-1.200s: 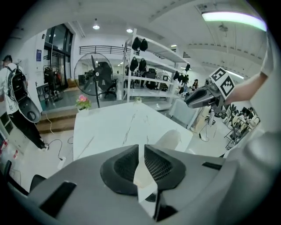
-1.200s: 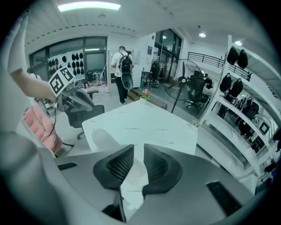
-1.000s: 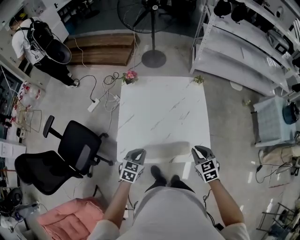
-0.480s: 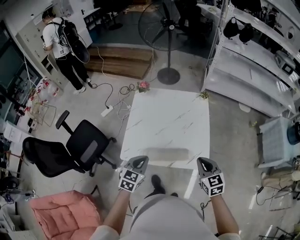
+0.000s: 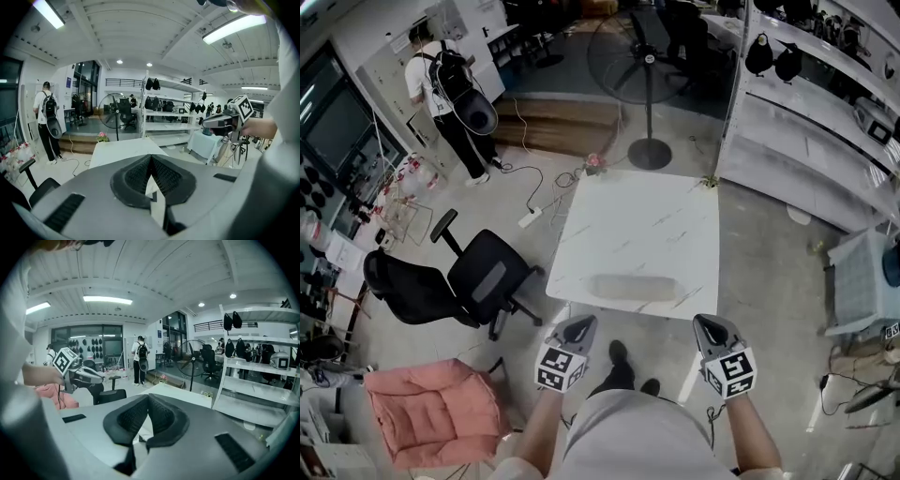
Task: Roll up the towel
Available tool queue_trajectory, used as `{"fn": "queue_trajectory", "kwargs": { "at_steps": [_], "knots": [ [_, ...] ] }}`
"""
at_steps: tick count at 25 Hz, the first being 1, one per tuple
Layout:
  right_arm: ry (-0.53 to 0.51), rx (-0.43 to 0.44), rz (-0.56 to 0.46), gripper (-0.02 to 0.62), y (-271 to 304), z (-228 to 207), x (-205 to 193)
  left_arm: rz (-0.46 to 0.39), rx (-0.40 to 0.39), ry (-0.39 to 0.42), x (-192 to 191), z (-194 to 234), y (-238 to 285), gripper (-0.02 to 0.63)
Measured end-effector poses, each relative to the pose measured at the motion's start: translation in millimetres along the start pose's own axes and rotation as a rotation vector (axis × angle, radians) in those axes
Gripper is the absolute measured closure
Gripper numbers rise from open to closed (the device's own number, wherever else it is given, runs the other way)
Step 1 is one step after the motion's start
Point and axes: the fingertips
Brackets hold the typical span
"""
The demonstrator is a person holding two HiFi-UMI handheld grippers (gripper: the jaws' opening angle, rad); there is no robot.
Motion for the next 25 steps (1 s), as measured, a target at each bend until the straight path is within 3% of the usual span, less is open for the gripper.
{"fn": "queue_trajectory", "kwargs": {
  "at_steps": [8,13,25],
  "knots": [
    [-0.009,0.022,-0.038,0.583,-28.4,26.6,-4.1,-0.036,0.043,-0.031,-6.5,-21.1,-51.4,0.588],
    [-0.007,0.007,-0.076,0.583,-35.6,36.3,8.5,-0.076,0.011,-0.008,2.8,-20.9,-69.5,0.588],
    [-0.031,-0.060,-0.114,0.584,-19.5,64.6,36.7,-0.103,-0.037,0.024,9.9,18.6,-83.8,0.588]
  ]
}}
Point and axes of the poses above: the fingertips, and each gripper's own axes: y forward along the fingers, z to its left, x out of its top, and after that the axes turned 3 degrees about y, right-handed
